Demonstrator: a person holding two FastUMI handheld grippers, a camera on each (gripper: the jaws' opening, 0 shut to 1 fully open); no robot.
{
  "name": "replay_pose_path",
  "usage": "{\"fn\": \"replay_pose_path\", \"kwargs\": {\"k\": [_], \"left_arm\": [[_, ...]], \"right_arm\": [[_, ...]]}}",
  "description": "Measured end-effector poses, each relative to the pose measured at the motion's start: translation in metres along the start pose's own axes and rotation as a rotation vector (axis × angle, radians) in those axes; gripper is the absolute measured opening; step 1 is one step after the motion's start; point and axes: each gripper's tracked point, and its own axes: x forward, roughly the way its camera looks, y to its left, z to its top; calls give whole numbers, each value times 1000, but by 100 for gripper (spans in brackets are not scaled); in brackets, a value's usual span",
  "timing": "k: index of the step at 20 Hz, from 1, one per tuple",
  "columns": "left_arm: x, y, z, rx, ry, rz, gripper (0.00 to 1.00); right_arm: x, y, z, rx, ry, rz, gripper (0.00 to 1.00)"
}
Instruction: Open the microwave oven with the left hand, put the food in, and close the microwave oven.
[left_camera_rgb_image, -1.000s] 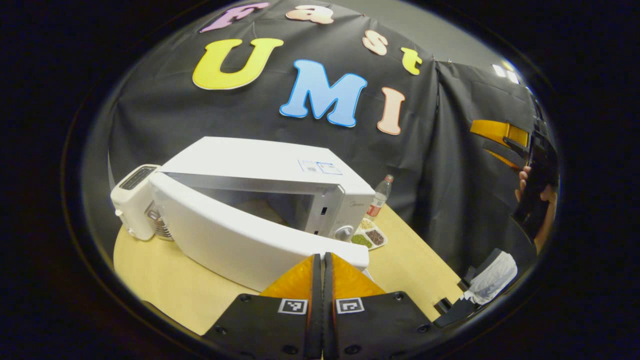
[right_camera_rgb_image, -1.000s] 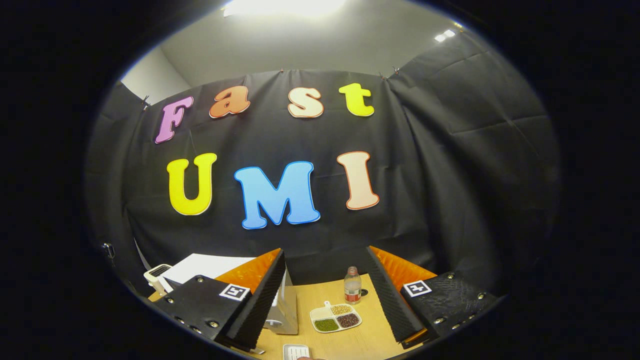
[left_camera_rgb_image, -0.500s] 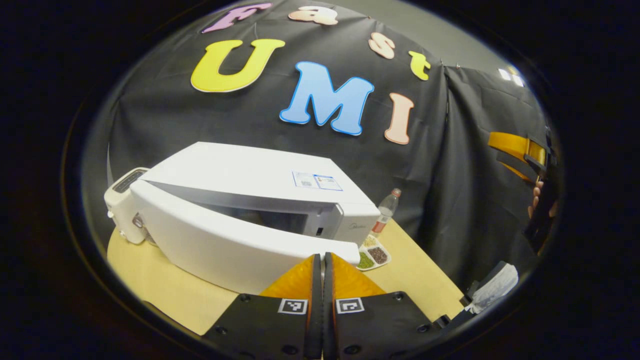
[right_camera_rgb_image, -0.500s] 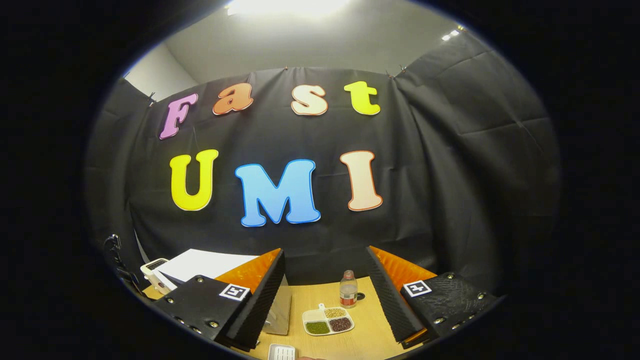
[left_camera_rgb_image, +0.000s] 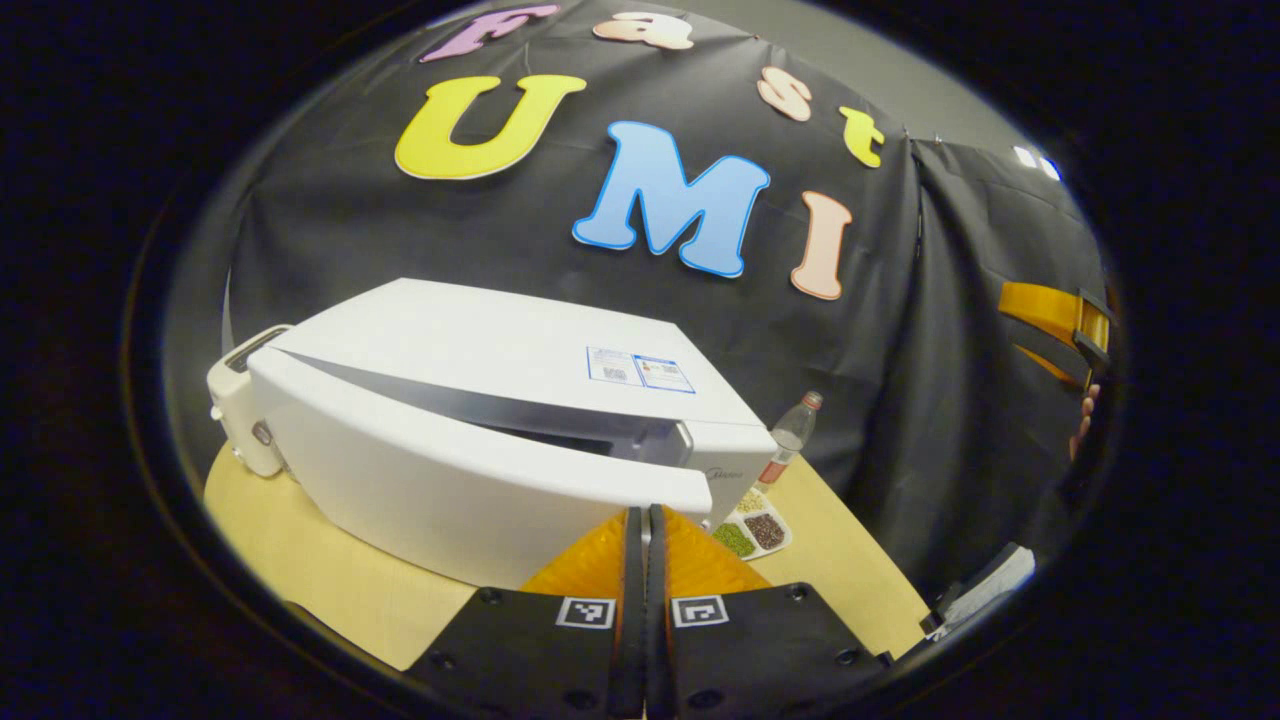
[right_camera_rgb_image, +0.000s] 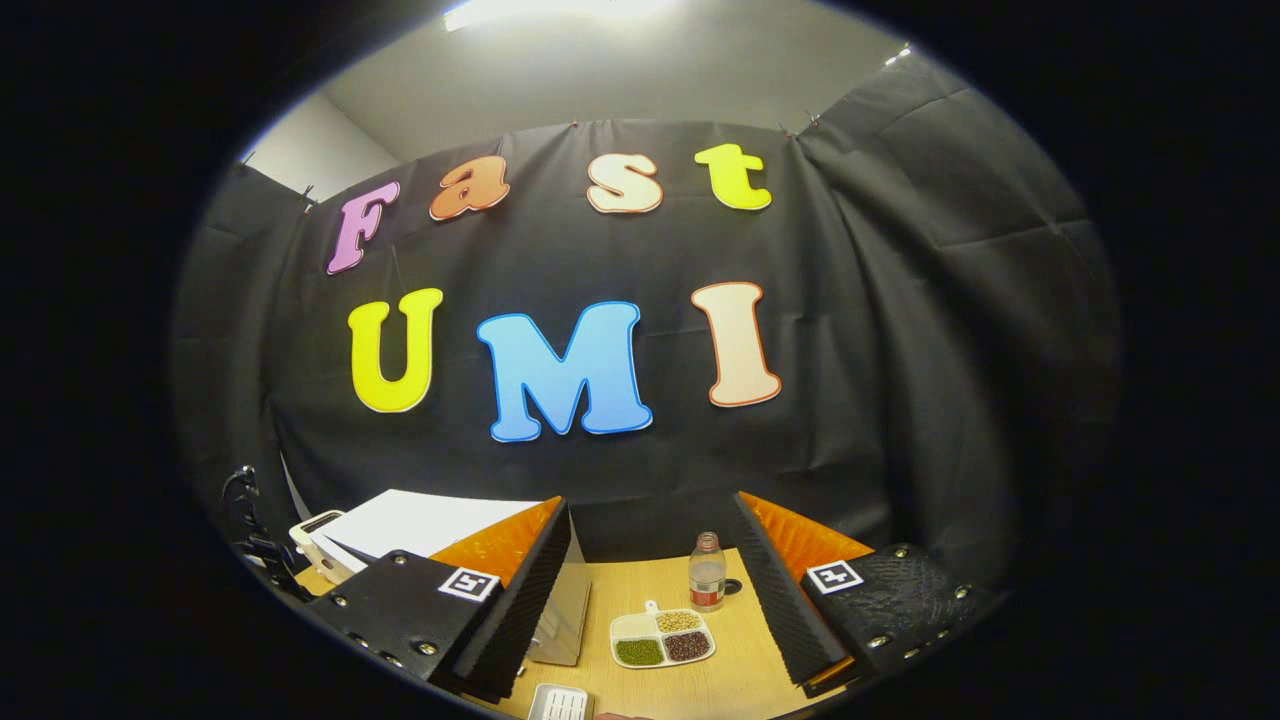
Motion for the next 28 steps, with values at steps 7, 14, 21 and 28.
{"fn": "replay_pose_path", "kwargs": {"k": [7, 14, 21, 28], "left_arm": [[27, 4, 17, 18, -3, 32, 9], [35, 1, 8, 62, 15, 44, 7], [47, 10, 12, 11, -3, 76, 7], [41, 10, 21, 25, -26, 93, 8]], "right_arm": [[7, -1, -8, -1, 4, 57, 96], [10, -23, -22, 32, 37, 35, 96], [16, -20, -23, 5, 39, 56, 96], [10, -3, -23, -2, 50, 86, 96]]}}
